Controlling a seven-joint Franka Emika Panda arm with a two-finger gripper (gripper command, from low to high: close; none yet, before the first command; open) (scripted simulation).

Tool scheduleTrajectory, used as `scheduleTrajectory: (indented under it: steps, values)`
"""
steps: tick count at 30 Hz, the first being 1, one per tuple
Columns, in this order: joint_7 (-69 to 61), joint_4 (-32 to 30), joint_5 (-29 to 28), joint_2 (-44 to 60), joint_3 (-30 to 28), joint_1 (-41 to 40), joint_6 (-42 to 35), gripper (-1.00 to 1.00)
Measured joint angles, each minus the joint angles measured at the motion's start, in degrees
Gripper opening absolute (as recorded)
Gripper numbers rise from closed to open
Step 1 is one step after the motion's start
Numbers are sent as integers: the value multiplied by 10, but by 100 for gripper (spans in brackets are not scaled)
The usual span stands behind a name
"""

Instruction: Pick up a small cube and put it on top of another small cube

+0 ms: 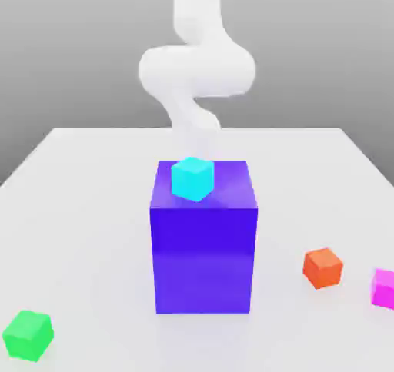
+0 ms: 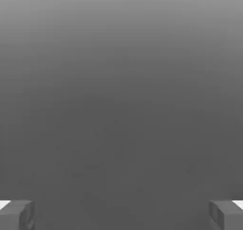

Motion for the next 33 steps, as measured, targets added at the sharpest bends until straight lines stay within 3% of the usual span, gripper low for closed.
scheduleTrajectory:
  steps: [14, 25, 31, 32, 33]
  values:
    - [-105, -39, -20, 293, 97, 115, 113, 0]
    - [-145, -68, -95, 527, 154, 220, 198, 0]
    - [-113, -53, -160, 653, 113, 278, 275, 0]
    - [-108, -50, -167, 667, 104, 285, 287, -100]
    - [-108, -50, -167, 667, 104, 285, 287, -100]
